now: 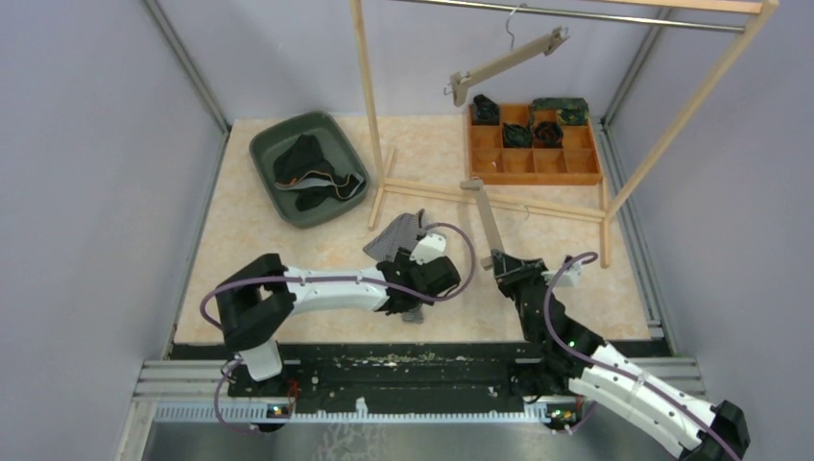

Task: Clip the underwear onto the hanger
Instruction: Adjust the underwear at the center of the board.

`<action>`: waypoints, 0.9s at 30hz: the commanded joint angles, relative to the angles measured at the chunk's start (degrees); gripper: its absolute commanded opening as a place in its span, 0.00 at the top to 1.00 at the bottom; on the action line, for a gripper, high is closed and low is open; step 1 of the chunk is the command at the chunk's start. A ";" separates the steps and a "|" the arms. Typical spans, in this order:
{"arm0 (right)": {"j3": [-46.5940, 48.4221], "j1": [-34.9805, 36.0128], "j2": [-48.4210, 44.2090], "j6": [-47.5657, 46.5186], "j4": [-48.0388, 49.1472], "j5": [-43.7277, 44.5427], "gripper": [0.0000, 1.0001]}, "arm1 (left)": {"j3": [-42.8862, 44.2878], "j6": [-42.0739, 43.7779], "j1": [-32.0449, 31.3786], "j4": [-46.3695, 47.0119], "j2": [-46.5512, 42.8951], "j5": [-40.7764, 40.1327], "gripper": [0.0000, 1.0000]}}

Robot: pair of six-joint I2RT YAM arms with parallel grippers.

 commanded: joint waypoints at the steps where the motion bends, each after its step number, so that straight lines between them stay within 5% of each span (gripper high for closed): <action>1: 0.90 -1.23 -2.56 -1.28 -0.60 1.42 1.00 | 2.56 -1.07 -1.68 -3.83 2.55 -3.92 0.28; 17: 0.91 -1.86 -5.00 -1.48 -3.05 1.78 1.00 | 8.63 -5.82 -6.97 -14.63 12.42 -13.39 0.31; 27: 0.60 -1.94 -5.00 -1.24 -2.93 1.52 1.00 | 7.70 -7.03 -7.30 -15.86 12.12 -14.11 0.48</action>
